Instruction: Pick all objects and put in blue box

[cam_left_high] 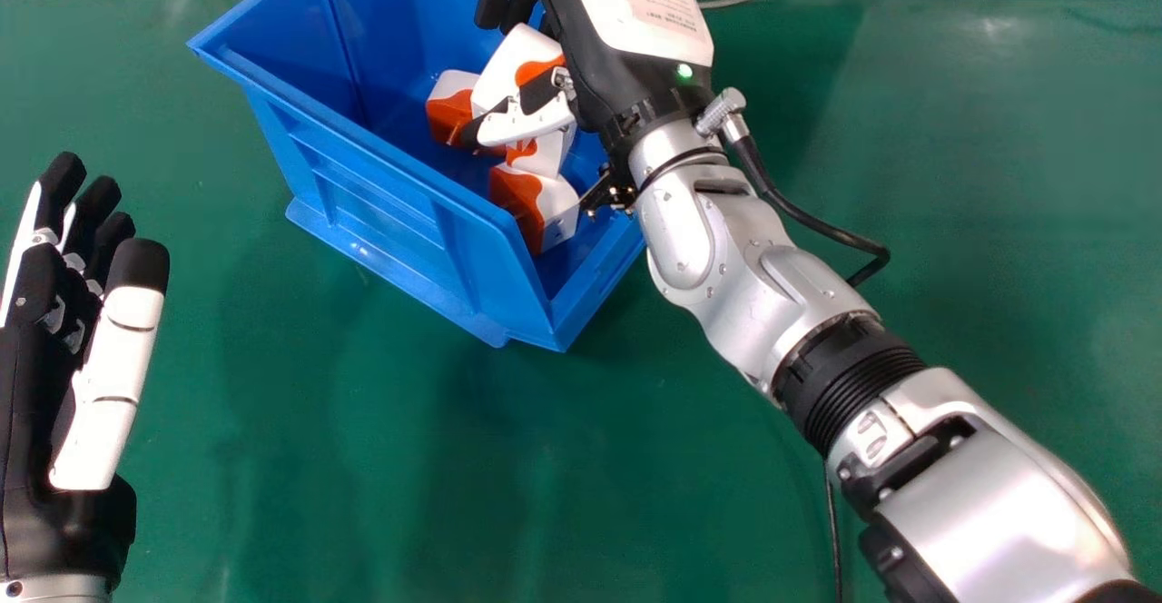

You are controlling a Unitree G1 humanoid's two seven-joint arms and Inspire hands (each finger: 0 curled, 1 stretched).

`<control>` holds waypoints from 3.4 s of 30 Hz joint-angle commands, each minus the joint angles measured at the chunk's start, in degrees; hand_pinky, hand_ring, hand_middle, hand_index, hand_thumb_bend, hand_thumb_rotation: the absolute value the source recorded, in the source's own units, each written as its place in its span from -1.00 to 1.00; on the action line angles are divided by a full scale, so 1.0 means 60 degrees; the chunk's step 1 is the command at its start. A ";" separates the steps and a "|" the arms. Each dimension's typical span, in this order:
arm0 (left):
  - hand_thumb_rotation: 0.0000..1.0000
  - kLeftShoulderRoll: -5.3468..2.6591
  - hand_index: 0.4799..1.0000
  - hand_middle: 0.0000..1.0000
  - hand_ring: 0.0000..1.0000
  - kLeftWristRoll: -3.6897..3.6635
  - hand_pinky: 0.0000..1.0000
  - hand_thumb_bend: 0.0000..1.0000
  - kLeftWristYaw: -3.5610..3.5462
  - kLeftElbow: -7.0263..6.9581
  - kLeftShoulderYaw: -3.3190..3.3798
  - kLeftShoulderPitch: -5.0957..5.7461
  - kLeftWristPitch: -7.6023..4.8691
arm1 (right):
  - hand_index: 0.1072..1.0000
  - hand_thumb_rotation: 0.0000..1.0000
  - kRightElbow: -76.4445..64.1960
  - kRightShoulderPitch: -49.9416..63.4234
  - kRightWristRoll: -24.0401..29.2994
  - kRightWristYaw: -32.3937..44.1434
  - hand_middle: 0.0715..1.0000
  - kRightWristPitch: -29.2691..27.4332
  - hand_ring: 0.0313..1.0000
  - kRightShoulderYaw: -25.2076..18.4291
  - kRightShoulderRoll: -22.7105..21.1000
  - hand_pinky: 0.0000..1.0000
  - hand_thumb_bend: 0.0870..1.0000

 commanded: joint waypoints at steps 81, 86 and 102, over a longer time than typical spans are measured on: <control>0.36 -0.0175 0.78 0.88 0.88 -0.0049 0.78 0.31 -0.0144 -0.0321 -0.0155 -0.0049 0.0201 | 0.93 -0.61 -1.2132 0.6317 -0.1468 0.1806 1.00 0.2200 0.94 -0.0057 -0.1855 0.66 0.45; 0.37 -0.0286 0.77 0.89 0.88 -0.0109 0.80 0.30 -0.0099 -0.0425 -0.0199 0.0042 0.0288 | 0.90 -0.60 -1.3222 0.7776 -0.1169 0.1508 0.97 0.1551 0.90 -0.0547 -0.2070 0.62 0.43; 0.38 -0.0330 0.81 0.91 0.91 0.0086 0.87 0.31 -0.0553 0.0159 -0.0488 0.0228 -0.0636 | 0.84 -0.53 -1.3545 1.1152 -0.0388 0.0394 0.89 0.0071 0.77 -0.1826 -0.1788 0.47 0.20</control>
